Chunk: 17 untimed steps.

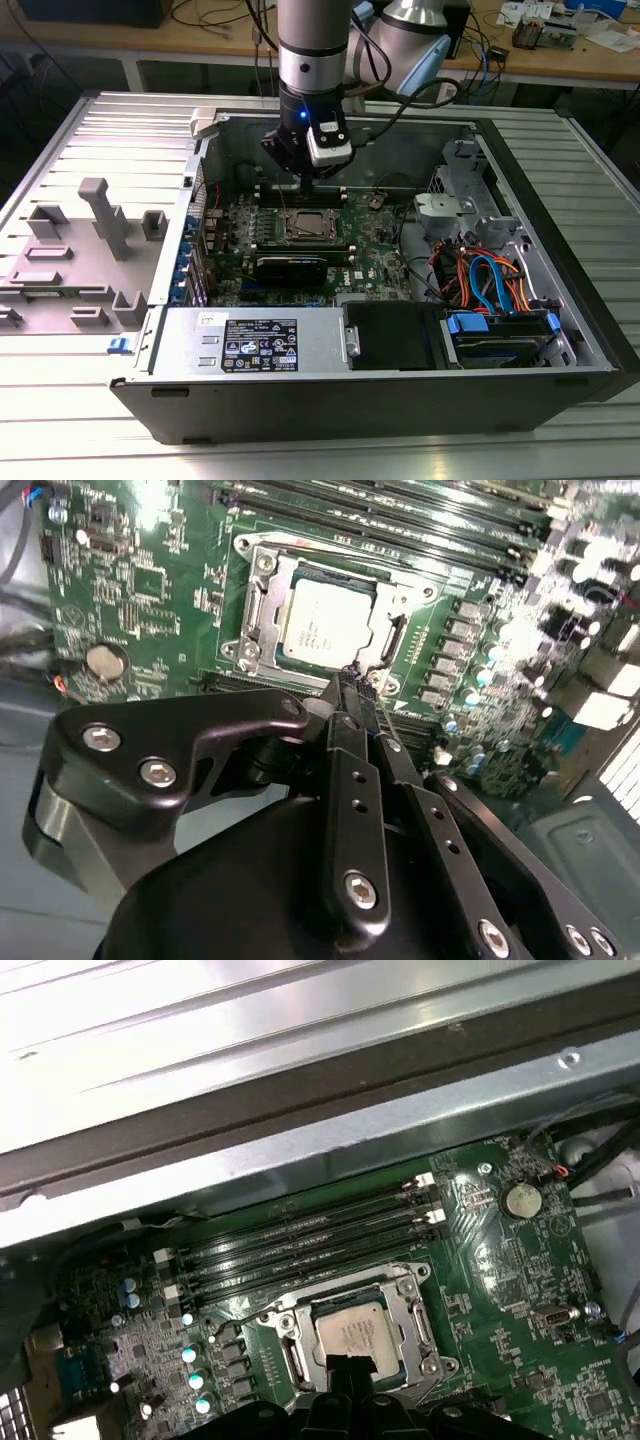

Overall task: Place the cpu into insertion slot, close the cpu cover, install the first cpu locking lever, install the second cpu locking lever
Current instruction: 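Install the first cpu locking lever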

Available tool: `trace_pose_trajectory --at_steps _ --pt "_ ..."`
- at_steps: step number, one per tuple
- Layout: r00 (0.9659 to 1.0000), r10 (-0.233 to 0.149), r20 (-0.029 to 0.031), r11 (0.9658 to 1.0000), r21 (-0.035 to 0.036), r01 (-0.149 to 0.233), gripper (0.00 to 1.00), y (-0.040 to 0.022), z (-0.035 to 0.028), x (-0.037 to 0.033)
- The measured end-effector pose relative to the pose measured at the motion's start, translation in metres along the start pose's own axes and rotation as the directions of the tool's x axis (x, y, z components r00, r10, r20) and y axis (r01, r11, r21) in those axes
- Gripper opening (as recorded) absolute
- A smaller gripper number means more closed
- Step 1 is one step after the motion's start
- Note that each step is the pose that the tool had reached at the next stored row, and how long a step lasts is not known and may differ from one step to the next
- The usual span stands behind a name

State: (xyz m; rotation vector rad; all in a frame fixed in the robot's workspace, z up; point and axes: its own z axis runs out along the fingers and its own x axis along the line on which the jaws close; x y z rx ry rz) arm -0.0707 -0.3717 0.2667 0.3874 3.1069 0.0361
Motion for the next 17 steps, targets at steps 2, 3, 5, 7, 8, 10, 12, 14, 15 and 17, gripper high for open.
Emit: trace_pose_trajectory --at_steps 2,3,5,7,8,10,12,14,15,17 --pt "0.9973 -0.073 -0.0017 0.9973 -0.0008 0.073 0.11 0.0 0.0001 0.0" --pt "0.9957 -0.093 -0.0021 0.9957 -0.001 0.093 0.11 0.0 0.0001 0.0" --pt "0.9918 -0.128 -0.0029 0.9918 -0.0014 0.128 0.11 0.0 0.0001 0.0" --pt "0.9842 -0.177 -0.0041 0.9842 -0.0018 0.177 0.11 0.0 0.0001 0.0" --pt "0.9794 -0.202 -0.0047 0.9795 -0.0021 0.202 0.11 0.0 0.0001 0.0" --pt "0.9716 -0.237 -0.0054 0.9716 -0.0025 0.237 0.11 0.0 0.0001 0.0" --pt "0.9574 -0.289 -0.0066 0.9574 -0.0033 0.289 0.11 0.0 0.0002 0.0" --pt "0.9518 -0.307 -0.0069 0.9518 -0.0039 0.307 0.11 0.0 0.0003 0.0002" --pt "0.9518 -0.307 -0.0068 0.9518 -0.0041 0.307 0.11 -0.0001 0.0004 0.0008" --pt "0.9518 -0.307 -0.0069 0.9518 -0.0043 0.307 0.11 -0.0013 0.0002 0.0062"
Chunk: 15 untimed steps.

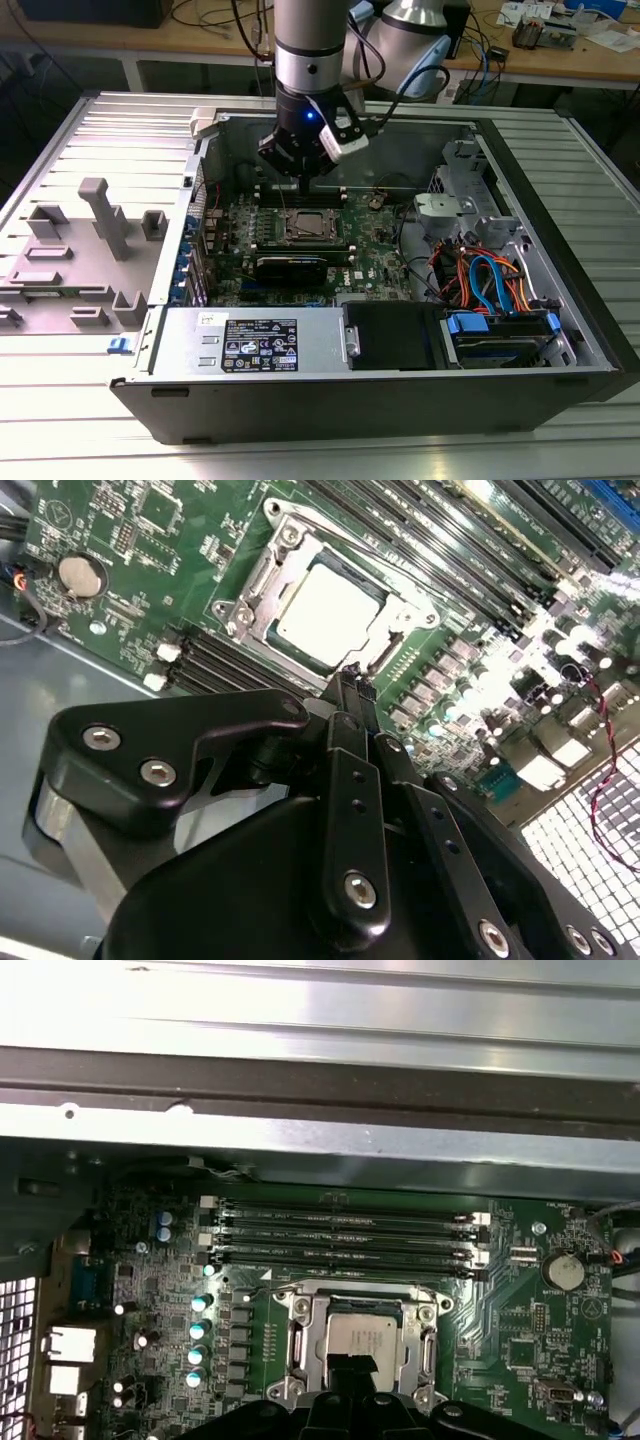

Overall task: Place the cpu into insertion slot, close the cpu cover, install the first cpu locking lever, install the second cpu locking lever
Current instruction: 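Install the first cpu locking lever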

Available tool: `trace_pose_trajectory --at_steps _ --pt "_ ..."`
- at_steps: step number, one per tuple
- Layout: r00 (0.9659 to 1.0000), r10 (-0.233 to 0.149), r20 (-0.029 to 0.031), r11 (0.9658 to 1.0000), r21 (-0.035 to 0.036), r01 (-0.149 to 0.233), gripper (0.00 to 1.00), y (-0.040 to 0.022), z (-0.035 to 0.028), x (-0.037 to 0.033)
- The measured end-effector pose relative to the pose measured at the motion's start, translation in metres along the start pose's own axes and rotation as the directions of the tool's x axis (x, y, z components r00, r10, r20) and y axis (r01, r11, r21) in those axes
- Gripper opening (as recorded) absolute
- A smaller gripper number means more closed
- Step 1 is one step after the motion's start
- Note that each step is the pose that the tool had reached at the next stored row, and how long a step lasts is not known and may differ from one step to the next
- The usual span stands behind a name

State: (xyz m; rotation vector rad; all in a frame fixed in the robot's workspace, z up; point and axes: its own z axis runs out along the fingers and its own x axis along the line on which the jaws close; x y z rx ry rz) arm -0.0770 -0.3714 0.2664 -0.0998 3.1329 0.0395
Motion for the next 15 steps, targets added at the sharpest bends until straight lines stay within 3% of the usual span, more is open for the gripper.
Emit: trace_pose_trajectory --at_steps 5,11,15 --pt "1.0 0.0 0.0001 1.0 -0.0013 0.0 0.11 0.0027 0.0006 0.0282" --pt "1.0 0.0 0.0 1.0 -0.0012 0.0 0.11 0.0061 0.0019 0.0452" --pt "1.0 0.0 0.0 1.0 -0.0012 0.0 0.11 0.0102 0.003 0.0466"
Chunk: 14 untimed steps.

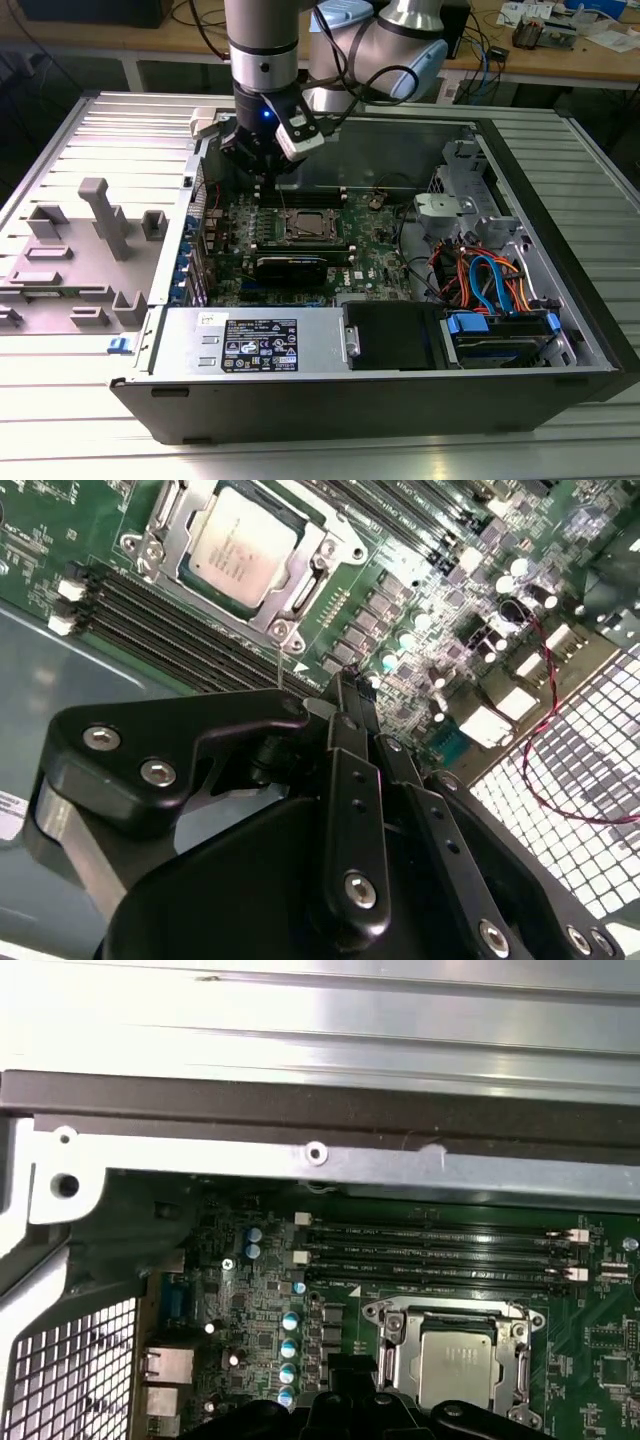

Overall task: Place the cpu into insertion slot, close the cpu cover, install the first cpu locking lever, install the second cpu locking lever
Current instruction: 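Install the first cpu locking lever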

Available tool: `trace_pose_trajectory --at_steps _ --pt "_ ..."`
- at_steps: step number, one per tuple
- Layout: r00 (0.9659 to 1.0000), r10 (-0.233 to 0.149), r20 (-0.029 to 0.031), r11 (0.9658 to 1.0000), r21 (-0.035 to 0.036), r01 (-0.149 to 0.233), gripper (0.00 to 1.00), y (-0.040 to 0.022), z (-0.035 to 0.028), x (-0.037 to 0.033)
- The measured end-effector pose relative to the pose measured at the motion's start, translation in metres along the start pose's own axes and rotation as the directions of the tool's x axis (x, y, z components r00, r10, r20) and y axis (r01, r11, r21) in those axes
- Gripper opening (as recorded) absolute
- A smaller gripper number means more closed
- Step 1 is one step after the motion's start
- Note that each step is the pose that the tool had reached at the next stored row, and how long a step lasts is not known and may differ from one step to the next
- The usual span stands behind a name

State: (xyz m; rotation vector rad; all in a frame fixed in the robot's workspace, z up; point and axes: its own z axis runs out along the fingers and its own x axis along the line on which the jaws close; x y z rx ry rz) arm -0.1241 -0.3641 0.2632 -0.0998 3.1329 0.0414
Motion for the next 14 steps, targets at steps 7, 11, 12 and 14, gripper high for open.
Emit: trace_pose_trajectory --at_steps 7,11,12,14 --pt "1.0 -0.001 -0.0004 1.0 -0.0002 0.001 0.11 0.014 0.0035 -0.0015" --pt "1.0 -0.001 -0.0013 1.0 0.0 0.001 0.11 0.0152 0.0044 -0.0098" --pt "1.0 -0.001 -0.0013 1.0 0.0002 0.001 0.11 0.0151 0.0046 -0.0118" --pt "1.0 -0.001 -0.0015 1.0 0.0019 0.001 0.11 0.015 0.0054 -0.0186"
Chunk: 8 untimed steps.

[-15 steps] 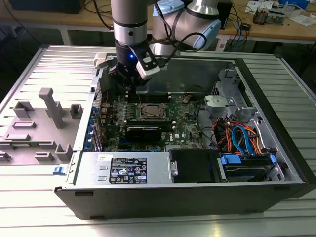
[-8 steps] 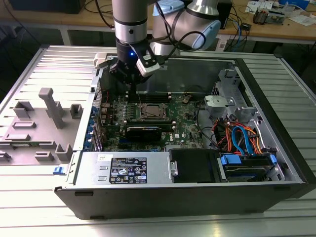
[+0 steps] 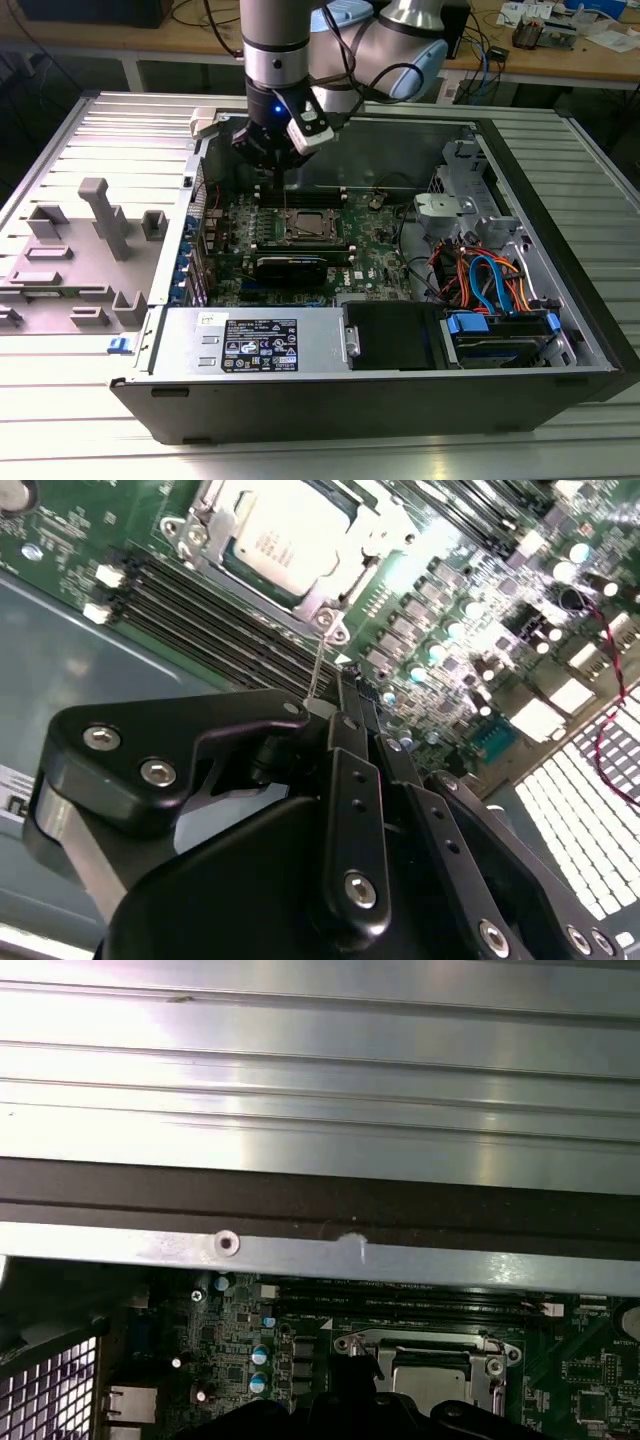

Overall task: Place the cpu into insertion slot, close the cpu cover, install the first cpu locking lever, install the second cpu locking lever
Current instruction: 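Install the first cpu locking lever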

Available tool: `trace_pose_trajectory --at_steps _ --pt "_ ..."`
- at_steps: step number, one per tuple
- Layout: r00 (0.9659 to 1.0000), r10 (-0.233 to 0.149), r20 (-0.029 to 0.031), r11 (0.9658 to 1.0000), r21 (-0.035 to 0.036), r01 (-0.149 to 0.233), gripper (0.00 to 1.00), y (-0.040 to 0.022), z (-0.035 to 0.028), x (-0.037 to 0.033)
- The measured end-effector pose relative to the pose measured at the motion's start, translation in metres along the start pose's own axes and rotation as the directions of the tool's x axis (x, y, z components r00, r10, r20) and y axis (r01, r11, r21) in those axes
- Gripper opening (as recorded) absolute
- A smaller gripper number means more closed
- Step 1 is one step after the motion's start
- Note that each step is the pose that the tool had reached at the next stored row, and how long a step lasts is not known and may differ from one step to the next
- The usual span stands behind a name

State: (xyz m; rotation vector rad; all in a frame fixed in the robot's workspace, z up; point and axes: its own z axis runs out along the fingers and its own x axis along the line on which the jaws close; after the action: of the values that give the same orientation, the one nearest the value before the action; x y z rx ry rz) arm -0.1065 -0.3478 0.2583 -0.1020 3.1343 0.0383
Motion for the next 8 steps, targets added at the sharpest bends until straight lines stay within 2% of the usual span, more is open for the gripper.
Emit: trace_pose_trajectory --at_steps 3,8 --pt "1.0 0.0 0.0 1.0 0.0017 0.0 0.11 -0.0004 0.001 -0.0063" --pt "1.0 0.0 -0.0004 1.0 0.0044 0.0 0.11 -0.0005 0.0021 -0.0083"
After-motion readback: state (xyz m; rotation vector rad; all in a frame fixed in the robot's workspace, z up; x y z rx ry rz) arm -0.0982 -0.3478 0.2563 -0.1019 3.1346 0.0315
